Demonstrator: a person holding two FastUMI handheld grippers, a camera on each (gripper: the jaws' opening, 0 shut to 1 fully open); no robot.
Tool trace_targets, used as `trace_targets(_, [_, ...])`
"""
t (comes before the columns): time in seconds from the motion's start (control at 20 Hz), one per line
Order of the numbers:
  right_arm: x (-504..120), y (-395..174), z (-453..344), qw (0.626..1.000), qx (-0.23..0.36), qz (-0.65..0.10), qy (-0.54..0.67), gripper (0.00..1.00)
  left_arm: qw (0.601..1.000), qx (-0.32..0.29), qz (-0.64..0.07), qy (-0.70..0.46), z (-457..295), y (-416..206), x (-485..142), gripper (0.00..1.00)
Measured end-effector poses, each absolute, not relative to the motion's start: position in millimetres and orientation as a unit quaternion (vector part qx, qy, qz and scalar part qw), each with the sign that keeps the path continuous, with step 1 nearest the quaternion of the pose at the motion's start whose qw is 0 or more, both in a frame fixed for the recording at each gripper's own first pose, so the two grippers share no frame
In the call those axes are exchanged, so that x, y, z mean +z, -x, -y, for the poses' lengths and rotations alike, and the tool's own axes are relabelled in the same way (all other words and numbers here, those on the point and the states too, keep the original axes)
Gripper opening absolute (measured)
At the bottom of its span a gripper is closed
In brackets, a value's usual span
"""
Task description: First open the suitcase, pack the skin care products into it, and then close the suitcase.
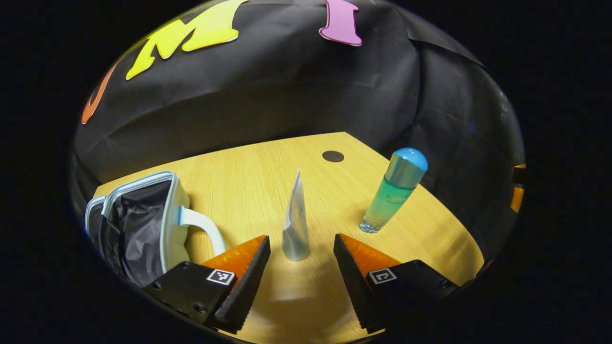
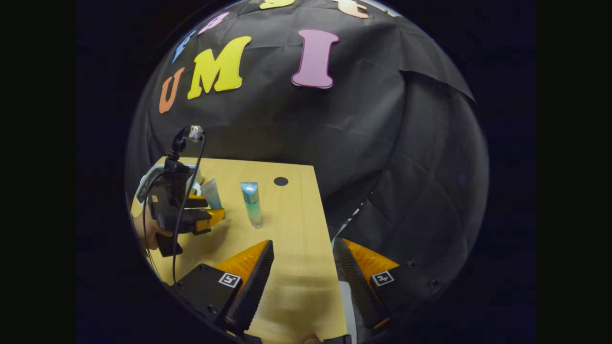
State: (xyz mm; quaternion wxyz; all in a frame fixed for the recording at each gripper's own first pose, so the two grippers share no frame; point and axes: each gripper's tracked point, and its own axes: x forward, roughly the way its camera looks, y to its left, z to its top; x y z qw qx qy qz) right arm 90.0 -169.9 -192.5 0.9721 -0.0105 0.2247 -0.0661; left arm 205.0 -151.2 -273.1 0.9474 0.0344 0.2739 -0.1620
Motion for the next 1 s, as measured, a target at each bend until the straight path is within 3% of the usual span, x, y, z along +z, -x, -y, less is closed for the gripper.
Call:
trace_targets(0.05, [-195,-93,173,0.972,-0.068,-0.226,0.013,0.8,0.949,-0.153,-0.274,-0.035,149,-209,-276,0.8])
trace_targets(0.1, [-197,-97,174,0.972,-0.067,-0.227,0.007,0.81,0.951,-0.146,-0.272,-0.035,149,-213,-279,0.66])
trace_targets(0.15, [-199,-102,171,0.971,-0.064,-0.23,-0.003,0.8,0.951,-0.143,-0.272,-0.032,148,-213,-280,0.59])
trace_targets(0.2, [-202,-108,168,0.971,-0.061,-0.232,-0.011,0.8,0.952,-0.142,-0.27,-0.026,148,-214,-280,0.6])
trace_targets(0.25, [-204,-115,164,0.971,-0.055,-0.233,-0.019,0.81,0.951,-0.145,-0.273,-0.021,149,-212,-280,0.43])
trace_targets(0.3, [-205,-123,158,0.971,-0.05,-0.232,-0.023,0.8,0.95,-0.144,-0.275,-0.022,147,-211,-279,0.5])
trace_targets(0.35, [-206,-131,152,0.972,-0.043,-0.23,-0.026,0.81,0.95,-0.142,-0.277,-0.023,145,-210,-279,0.41])
trace_targets(0.45, [-208,-148,131,0.975,-0.021,-0.221,-0.027,0.81,0.949,-0.144,-0.28,-0.016,145,-203,-272,0.39])
trace_targets(0.7, [-228,-187,84,0.975,0.02,-0.219,-0.011,0.81,0.949,-0.154,-0.275,-0.011,130,-161,-228,0.39])
trace_targets(1.0, [-256,-235,60,0.973,0.022,-0.228,-0.034,0.81,0.957,-0.109,-0.265,-0.033,53,-112,-186,0.38])
